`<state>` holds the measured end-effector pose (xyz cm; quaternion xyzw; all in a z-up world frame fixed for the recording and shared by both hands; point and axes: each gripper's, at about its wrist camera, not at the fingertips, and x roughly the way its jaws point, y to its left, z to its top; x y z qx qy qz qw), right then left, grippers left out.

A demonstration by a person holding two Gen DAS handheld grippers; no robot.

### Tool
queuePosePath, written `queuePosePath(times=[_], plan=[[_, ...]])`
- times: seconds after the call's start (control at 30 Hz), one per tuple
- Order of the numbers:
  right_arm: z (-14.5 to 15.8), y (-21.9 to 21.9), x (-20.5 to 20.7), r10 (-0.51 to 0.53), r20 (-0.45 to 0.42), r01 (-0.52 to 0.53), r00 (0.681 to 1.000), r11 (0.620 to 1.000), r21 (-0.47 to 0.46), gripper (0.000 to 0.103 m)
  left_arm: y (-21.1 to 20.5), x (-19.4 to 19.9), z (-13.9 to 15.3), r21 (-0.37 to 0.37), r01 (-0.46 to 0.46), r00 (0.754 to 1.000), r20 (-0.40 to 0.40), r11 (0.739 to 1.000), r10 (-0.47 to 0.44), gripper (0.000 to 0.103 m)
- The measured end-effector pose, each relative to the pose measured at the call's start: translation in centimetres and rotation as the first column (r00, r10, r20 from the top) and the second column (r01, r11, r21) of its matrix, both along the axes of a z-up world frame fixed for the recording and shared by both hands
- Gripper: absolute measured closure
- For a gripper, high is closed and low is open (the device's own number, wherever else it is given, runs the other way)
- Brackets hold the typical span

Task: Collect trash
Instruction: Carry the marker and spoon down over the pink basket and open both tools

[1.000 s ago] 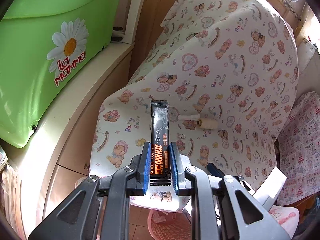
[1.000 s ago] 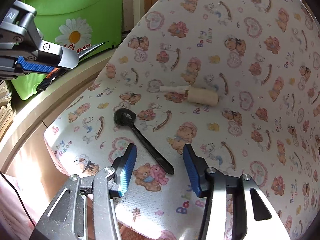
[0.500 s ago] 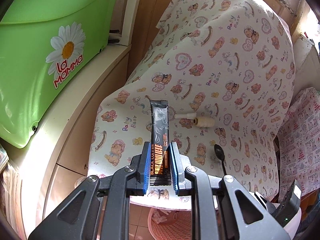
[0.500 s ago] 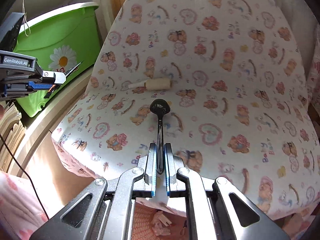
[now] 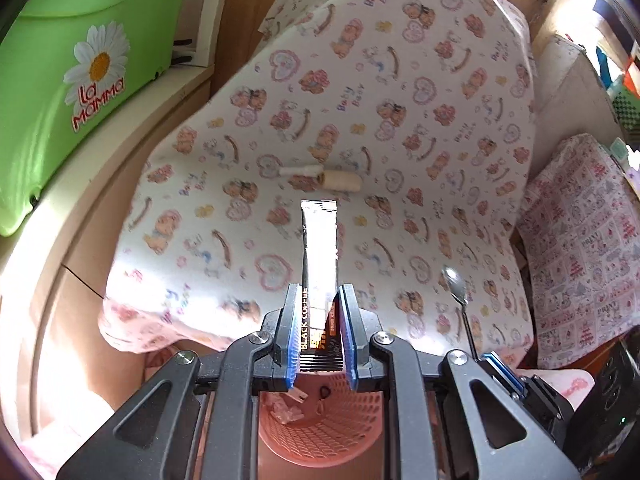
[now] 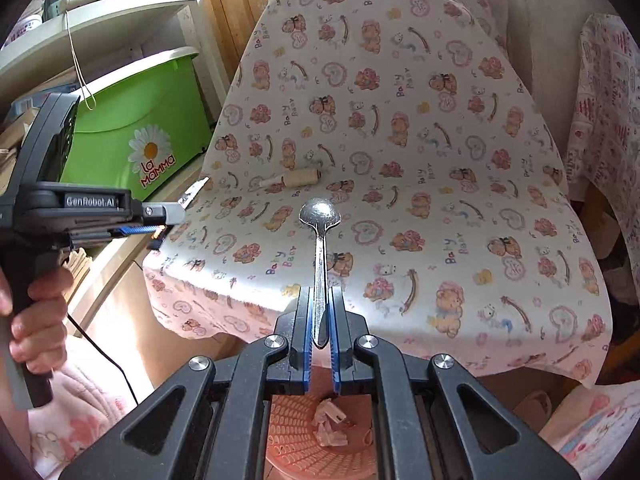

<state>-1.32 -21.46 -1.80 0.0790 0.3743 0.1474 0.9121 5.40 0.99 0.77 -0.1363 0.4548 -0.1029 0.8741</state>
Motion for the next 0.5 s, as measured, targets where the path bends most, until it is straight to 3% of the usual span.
queuePosePath(times=[0.07,0.1,0.2,0.37,0.5], plan=[[0.2,0.0,-0.9,0.013,-0.003,-0.013,1.000,1.000,0.027,0.095,-1.5,-1.2,-0.5,-0.020,0.068,0.998,0.019,0.998,-0.067,0.086],[0.2,0.2,-1.5,0.020,-0.005,-0.019,1.000,0.999,0.031,0.095,-2.3,-1.5,-0.6,0.010,0.090,0.996,0.018,0.996,-0.090,0.086],[0.0,0.8,-2.7,0.040,-0.006,-0.040,0.999,0.999,0.004,0.095,-3.8,-2.9,0.1,0.110,0.098,0.991,0.080,0.989,-0.107,0.086],[-0.8,0.8,-3.7,0.052,-0.055,-0.051,0.997,0.998,0.025,0.095,-4.9,-4.7,-0.5,0.173,0.090,0.991,0.084,0.981,-0.106,0.086],[-1.8,0.8,-4.5,0.086,-0.115,-0.082,0.990,0.996,0.041,0.095,-4.8,-5.2,-2.4,0.097,0.099,0.995,-0.005,0.990,-0.099,0.086]])
